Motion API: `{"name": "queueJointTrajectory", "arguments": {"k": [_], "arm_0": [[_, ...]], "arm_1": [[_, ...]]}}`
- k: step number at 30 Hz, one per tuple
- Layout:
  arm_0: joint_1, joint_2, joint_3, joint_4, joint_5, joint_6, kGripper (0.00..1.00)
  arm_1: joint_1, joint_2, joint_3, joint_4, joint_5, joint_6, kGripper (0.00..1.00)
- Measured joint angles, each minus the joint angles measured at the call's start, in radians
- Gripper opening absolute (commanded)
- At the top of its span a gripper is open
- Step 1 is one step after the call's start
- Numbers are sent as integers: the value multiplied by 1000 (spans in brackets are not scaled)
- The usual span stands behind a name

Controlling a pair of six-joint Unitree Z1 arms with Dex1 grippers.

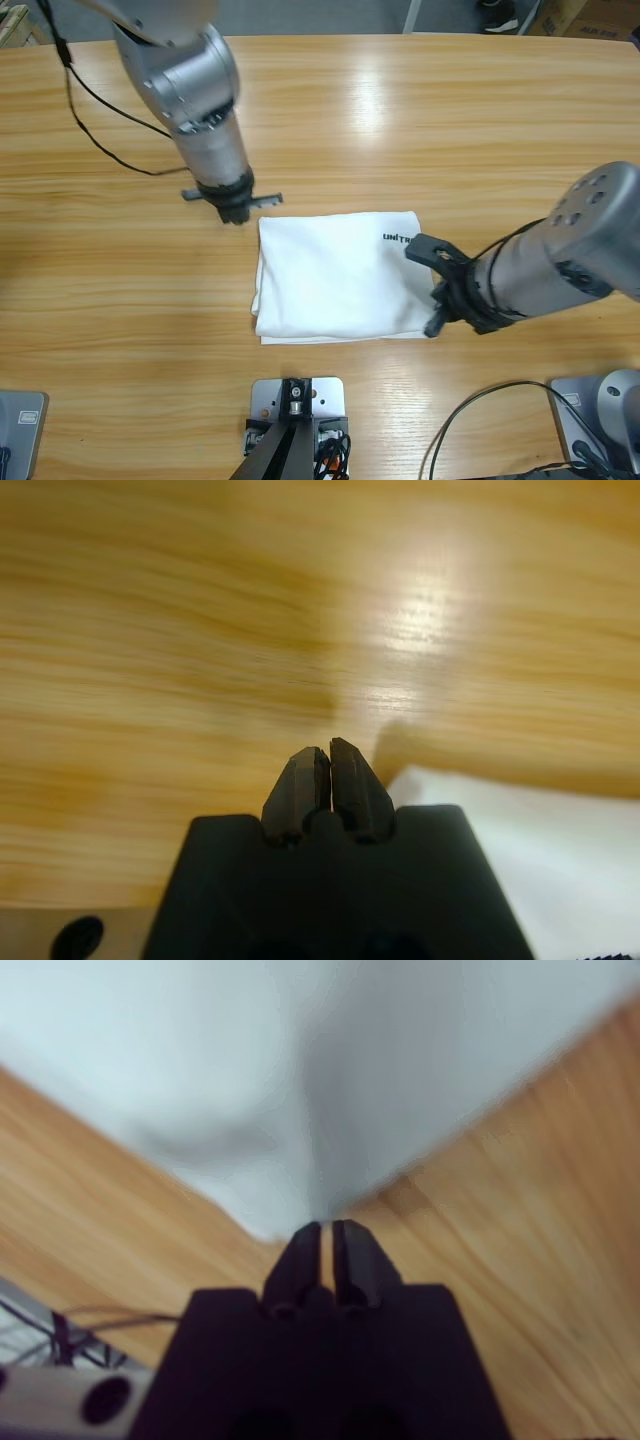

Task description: Fold clothes

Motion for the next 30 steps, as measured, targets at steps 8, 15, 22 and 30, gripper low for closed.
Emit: {"name": "queueJointTrajectory", "arguments": {"k": [8,15,22,30], "arm_0": [[-15,-303,-3,34,10,139,968],[-176,-308,-121,41,10,472,968],[-234,-289,-222,41,-37,663,968],[-298,-185,-367,42,-139,910,954]], "arm_1": [[1,-291,-162,285,-81,3,1000],[1,-326,-183,343,-85,3,1000],[1,-326,-182,353,-85,3,1000],[1,-339,-163,355,-92,3,1000]]}}
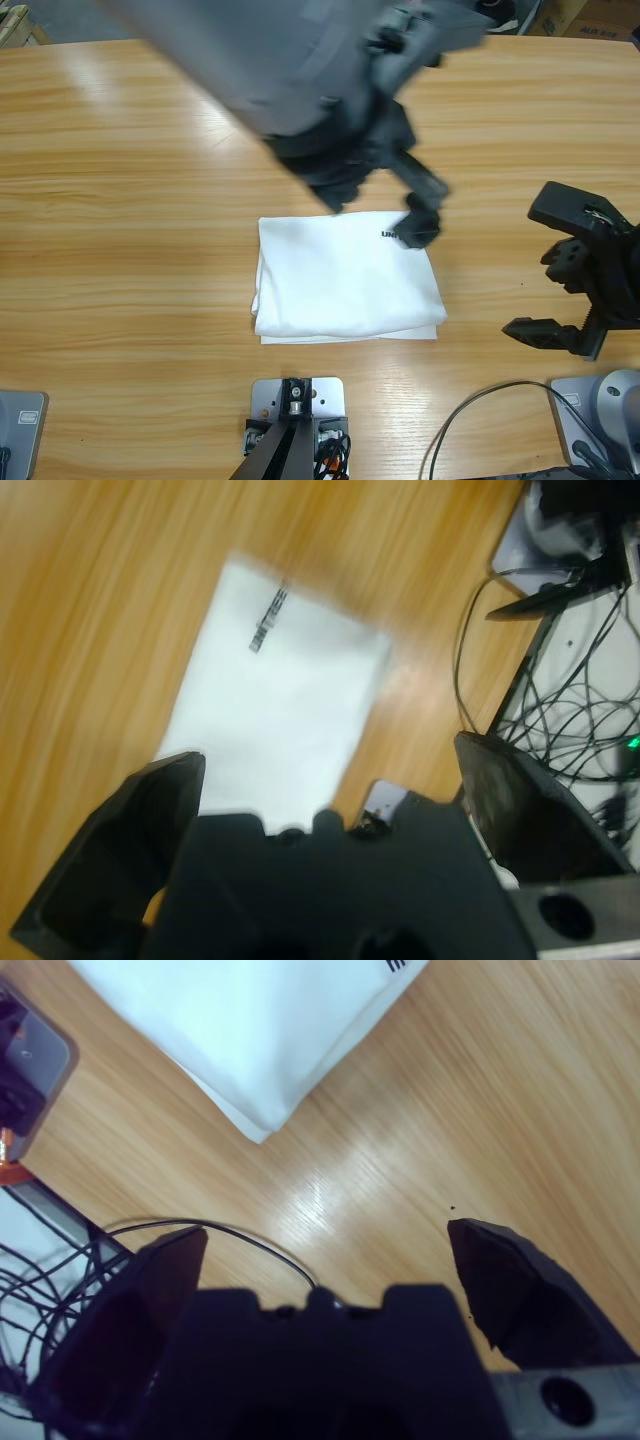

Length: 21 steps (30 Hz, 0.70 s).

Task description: Fold clothes

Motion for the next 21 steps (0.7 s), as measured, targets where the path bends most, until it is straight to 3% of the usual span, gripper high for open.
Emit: {"name": "queueJointTrajectory", "arguments": {"k": [7,15,21], "arm_0": [[-17,240,-248,1,-11,50,954],[-85,368,-277,9,-30,442,954],[-115,414,-279,15,-30,596,945]], "arm_1": [[0,-57,22,18,-16,6,1000],[0,-78,40,27,-15,12,1000],[0,-78,43,18,-13,14,1000]]}}
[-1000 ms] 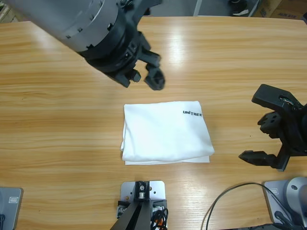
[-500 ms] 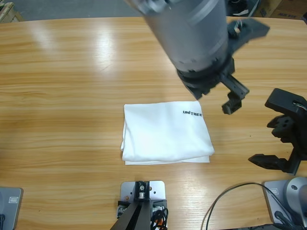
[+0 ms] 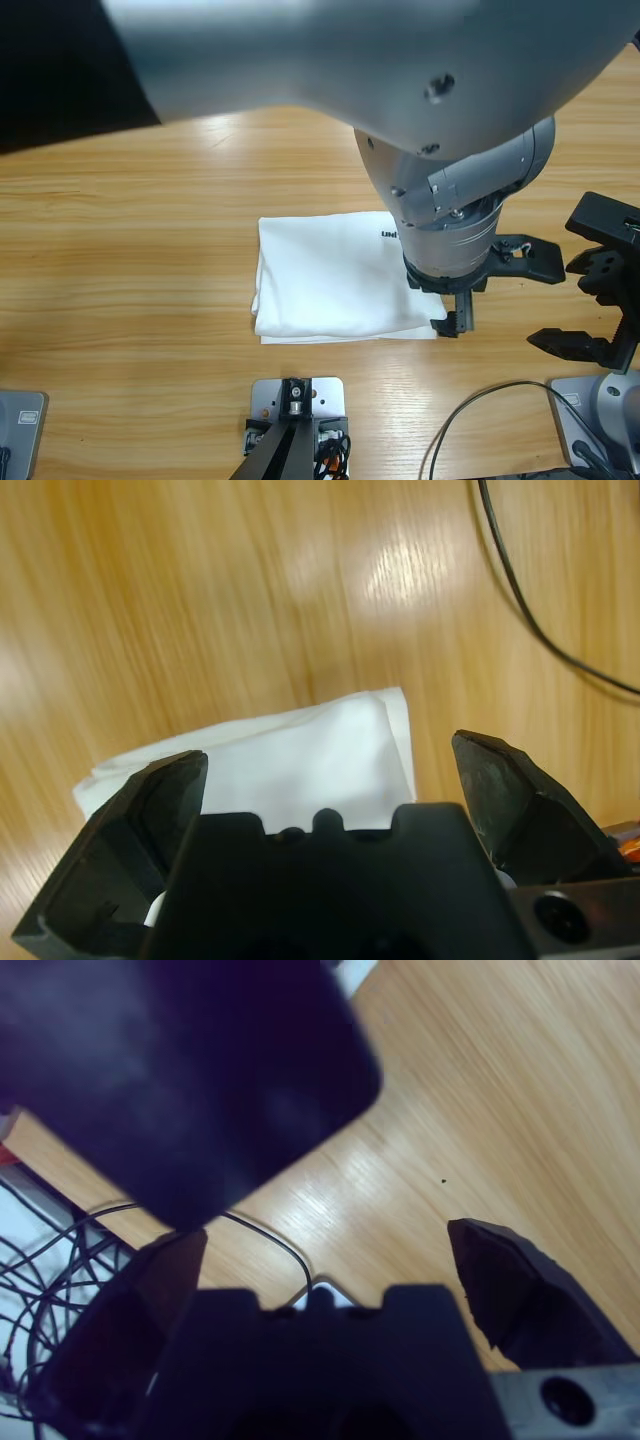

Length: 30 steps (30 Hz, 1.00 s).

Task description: Fold clothes

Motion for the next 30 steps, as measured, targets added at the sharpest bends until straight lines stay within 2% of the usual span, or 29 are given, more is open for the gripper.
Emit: {"name": "queueJointTrajectory", "arguments": {"k": [8,19,24,30], "arm_0": [[10,35,-9,26,95,-1,945],[48,63,15,91,49,-55,1000],[78,39,92,109,37,-51,1000],[158,-37,248,101,37,-45,1000]], "arm_1": [[0,3,8,-7,3,1,1000],[0,2,17,-8,6,13,1000],[0,2,17,-13,6,13,1000],[0,5,17,-25,6,13,1000]]}}
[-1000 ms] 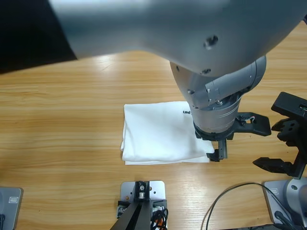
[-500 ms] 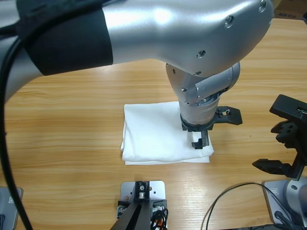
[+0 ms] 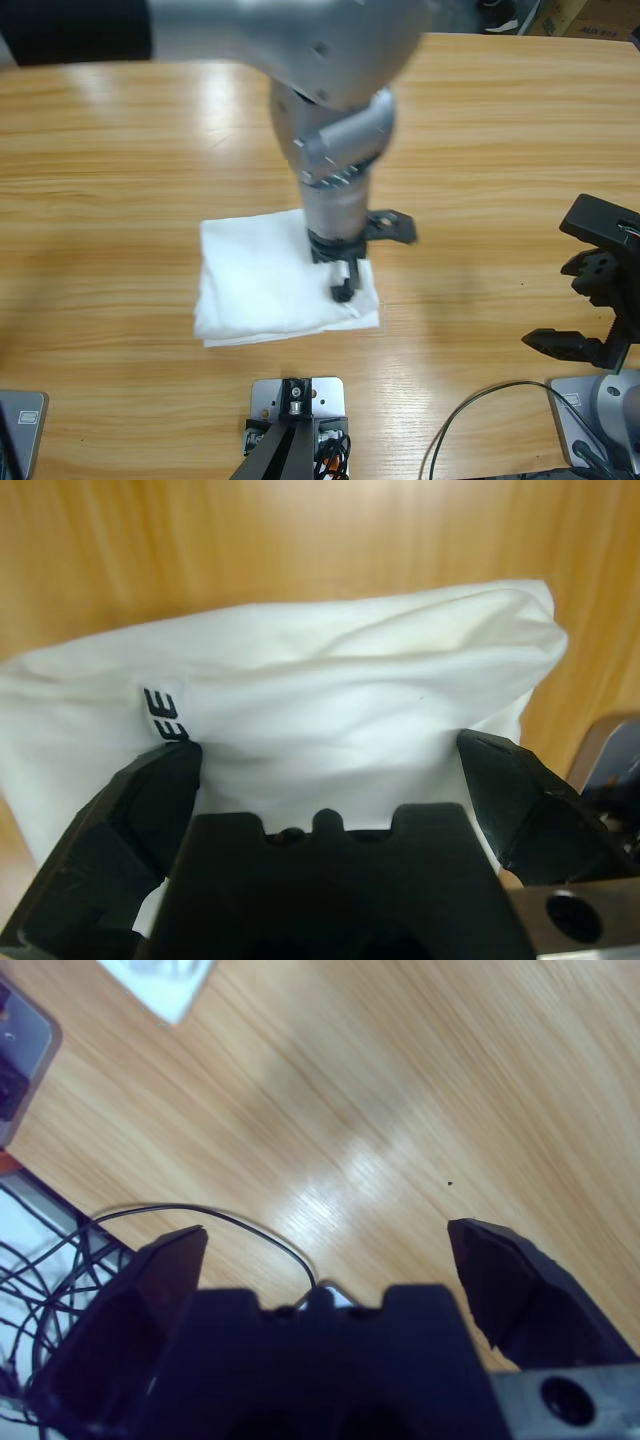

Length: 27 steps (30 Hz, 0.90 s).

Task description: Fold clothes

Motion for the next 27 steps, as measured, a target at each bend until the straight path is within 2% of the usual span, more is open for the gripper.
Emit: {"name": "queueJointTrajectory", "arguments": {"k": [10,15,22,27], "arm_0": [[220,-228,490,-286,30,-22,1000],[417,-323,683,-426,50,-54,1000],[701,-413,857,-553,63,-162,1000],[955,-489,1002,-683,62,-247,1000]], "arm_1": [[0,39,-1,-25,7,0,1000],[0,53,-2,-43,23,0,1000],[0,67,-2,-51,38,0,1000],[0,68,-2,-51,44,0,1000]]}}
